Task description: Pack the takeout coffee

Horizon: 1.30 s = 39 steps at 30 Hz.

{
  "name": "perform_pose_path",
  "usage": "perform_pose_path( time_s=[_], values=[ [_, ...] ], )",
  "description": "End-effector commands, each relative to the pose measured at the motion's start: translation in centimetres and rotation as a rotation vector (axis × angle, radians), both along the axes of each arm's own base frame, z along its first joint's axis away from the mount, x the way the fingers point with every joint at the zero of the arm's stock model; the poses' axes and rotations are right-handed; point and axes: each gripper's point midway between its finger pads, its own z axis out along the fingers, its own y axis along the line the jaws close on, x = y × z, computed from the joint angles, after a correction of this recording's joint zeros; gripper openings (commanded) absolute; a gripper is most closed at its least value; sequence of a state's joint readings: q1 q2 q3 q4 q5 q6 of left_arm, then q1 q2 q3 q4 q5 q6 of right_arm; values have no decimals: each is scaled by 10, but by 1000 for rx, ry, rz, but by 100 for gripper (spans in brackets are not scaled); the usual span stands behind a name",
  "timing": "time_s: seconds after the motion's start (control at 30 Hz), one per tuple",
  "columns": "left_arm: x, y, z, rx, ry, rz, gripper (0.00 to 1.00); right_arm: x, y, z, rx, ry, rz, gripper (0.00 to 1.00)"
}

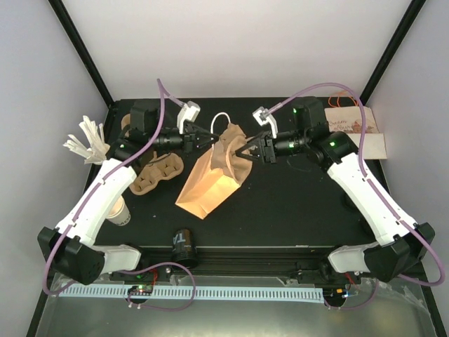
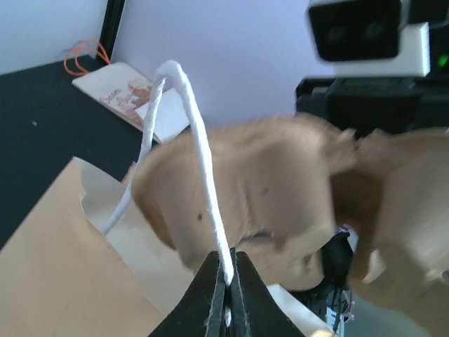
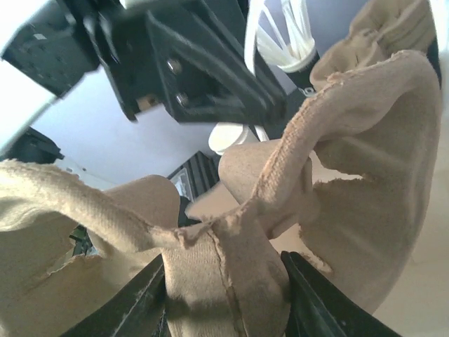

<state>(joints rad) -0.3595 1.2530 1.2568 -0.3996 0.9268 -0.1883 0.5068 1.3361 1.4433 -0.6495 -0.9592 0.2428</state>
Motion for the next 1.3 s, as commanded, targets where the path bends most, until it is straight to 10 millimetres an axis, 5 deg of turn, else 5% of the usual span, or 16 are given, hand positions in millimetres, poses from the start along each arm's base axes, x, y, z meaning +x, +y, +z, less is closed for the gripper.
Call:
perform_pose_path(
  time_s=[0.0, 0.2, 0.53, 0.8, 1.03, 1.27],
  values=[
    [3, -9, 25, -26, -63, -64, 2, -10, -12, -21, -71, 34, -4, 40],
    [1, -27, 28, -21, -76, -142, 2, -25, -23, -41, -109, 70, -19, 40],
    [-13, -77, 5, 73, -146, -262, 1, -41, -47, -64, -113, 170, -66, 40],
    [-32, -77, -9, 64, -160, -304, 2, -45, -65, -84, -213, 212, -168, 36],
    [-39, -69, -30, 46, -142, -239, 2, -44, -85, -81, -326, 136, -257, 34],
    [-49, -73, -33, 32, -121, -272, 2, -37, -74, -59, -361, 107, -193, 34]
  ],
)
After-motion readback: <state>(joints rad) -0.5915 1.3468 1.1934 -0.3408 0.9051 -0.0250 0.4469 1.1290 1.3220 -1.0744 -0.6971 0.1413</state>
